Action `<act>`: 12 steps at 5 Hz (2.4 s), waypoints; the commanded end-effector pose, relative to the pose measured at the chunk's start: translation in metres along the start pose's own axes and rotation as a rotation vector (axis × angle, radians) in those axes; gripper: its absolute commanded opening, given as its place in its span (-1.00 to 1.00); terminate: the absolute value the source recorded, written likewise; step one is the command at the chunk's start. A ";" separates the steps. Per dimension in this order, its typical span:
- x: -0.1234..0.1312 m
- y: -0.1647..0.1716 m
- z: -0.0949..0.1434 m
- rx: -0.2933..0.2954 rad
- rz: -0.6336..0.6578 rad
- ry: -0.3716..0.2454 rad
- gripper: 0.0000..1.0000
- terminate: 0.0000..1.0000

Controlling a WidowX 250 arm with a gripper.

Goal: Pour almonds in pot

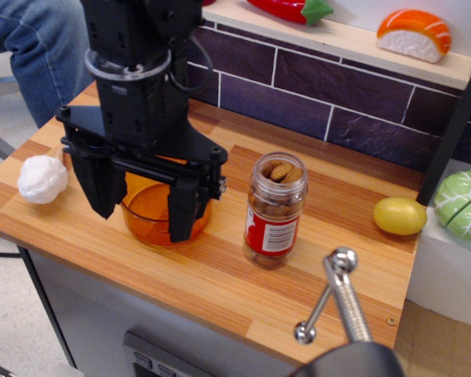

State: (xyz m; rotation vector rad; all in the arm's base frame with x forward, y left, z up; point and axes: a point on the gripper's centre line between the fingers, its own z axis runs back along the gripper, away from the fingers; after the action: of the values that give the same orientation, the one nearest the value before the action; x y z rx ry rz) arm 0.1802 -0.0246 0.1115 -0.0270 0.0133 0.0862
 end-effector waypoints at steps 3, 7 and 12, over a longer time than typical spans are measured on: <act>0.026 -0.026 0.014 0.195 -0.260 0.032 1.00 -1.00; 0.046 -0.095 0.017 0.587 -1.131 0.231 1.00 -1.00; 0.095 -0.094 -0.061 0.749 -1.244 0.562 1.00 -1.00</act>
State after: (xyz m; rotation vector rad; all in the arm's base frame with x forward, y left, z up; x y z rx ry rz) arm 0.2833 -0.1091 0.0378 0.6868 0.6376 -1.1837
